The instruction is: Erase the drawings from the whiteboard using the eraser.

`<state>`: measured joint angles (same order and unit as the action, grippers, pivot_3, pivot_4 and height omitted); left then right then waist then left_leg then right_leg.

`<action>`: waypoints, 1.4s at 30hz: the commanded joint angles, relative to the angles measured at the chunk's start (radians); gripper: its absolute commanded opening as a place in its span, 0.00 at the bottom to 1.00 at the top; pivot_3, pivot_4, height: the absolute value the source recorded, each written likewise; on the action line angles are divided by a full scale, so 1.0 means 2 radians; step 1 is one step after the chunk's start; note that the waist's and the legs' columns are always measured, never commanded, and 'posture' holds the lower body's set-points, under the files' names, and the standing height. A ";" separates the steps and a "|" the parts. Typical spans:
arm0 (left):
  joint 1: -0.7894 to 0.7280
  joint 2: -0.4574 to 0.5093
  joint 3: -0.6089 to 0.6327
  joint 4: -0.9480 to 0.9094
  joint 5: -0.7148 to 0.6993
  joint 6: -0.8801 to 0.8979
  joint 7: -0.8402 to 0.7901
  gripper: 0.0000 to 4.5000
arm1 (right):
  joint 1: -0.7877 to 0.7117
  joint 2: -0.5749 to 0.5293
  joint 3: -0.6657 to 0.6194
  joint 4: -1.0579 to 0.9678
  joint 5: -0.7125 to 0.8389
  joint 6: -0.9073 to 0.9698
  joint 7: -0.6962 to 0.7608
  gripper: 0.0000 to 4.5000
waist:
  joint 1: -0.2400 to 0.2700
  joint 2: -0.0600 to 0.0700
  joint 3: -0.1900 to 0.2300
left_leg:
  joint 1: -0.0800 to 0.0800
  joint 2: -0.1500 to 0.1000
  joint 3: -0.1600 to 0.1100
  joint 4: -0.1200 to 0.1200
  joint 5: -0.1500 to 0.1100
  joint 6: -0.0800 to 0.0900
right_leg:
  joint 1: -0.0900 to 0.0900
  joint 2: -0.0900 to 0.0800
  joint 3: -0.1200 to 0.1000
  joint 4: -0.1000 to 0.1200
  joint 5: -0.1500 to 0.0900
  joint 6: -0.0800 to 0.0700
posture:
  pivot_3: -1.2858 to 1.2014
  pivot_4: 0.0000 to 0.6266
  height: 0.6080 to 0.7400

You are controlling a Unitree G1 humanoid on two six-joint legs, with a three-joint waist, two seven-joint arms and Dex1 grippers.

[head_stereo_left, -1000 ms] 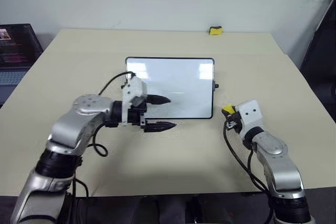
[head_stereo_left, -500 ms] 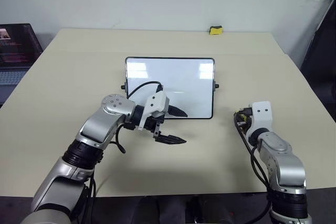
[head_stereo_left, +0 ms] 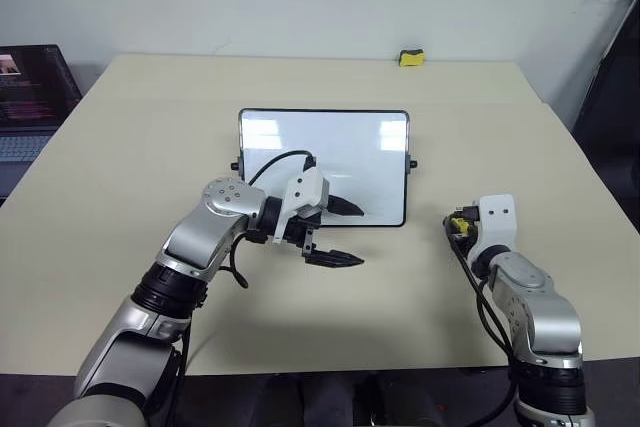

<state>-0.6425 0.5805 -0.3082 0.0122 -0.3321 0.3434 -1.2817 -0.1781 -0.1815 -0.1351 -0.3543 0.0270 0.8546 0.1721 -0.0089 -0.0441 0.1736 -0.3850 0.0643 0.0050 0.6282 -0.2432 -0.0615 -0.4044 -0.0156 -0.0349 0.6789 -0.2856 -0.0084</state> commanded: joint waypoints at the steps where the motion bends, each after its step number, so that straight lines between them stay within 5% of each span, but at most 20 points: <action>1: -0.007 0.000 0.020 -0.004 -0.001 -0.003 0.005 1.00 | -0.006 -0.002 -0.008 -0.009 0.008 -0.019 -0.006 0.82 | 0.000 0.000 0.000 | 0.000 0.000 0.000 0.000 0.000 0.000 | 0.000 0.000 0.000 0.000 0.000 0.000 | 0.52 0.24 1.00; 3: 0.000 0.005 0.027 -0.005 -0.001 -0.002 0.013 1.00 | -0.008 0.003 -0.011 -0.013 0.009 -0.032 -0.012 0.98 | 0.000 0.000 0.000 | 0.000 0.000 0.000 0.000 0.000 0.000 | 0.000 0.000 0.000 0.000 0.000 0.000 | 0.52 0.24 1.00; 14: 0.106 0.001 0.177 -0.136 -0.023 0.064 0.204 1.00 | -0.019 0.009 0.047 -0.047 0.026 -0.168 0.019 0.99 | -0.009 0.000 0.000 | 0.000 0.000 0.000 0.000 0.000 0.000 | 0.000 0.000 0.000 0.000 0.000 0.000 | 0.52 0.24 1.00; 20: 0.281 -0.074 0.337 -0.340 -0.040 0.151 0.399 1.00 | 0.016 0.010 0.126 -0.017 0.040 -0.262 0.090 0.99 | -0.011 0.000 0.000 | 0.001 0.000 0.000 0.000 0.000 0.000 | 0.000 -0.001 0.001 0.000 0.000 0.000 | 0.52 0.24 1.00; 24: 0.386 -0.133 0.392 -0.409 -0.029 0.147 0.470 1.00 | 0.053 -0.017 0.141 0.000 0.058 -0.289 0.143 0.99 | -0.006 -0.001 -0.001 | 0.001 0.000 0.000 0.000 0.000 0.000 | 0.001 -0.002 0.000 0.000 0.000 0.001 | 0.52 0.24 1.00; 29: 0.447 -0.192 0.360 -0.408 0.023 0.099 0.533 1.00 | 0.064 -0.032 0.119 0.026 0.068 -0.331 0.157 0.99 | 0.002 -0.001 -0.001 | 0.004 0.000 -0.001 0.001 0.000 0.000 | 0.005 -0.002 -0.001 -0.001 0.000 0.001 | 0.52 0.24 1.00; 42: 0.463 -0.231 0.264 -0.372 0.092 0.042 0.590 1.00 | 0.017 -0.039 0.100 0.065 0.078 -0.322 0.162 0.99 | 0.001 -0.001 -0.001 | 0.005 0.000 -0.001 0.000 0.000 0.000 | 0.007 -0.001 0.000 -0.002 -0.001 0.000 | 0.52 0.24 1.00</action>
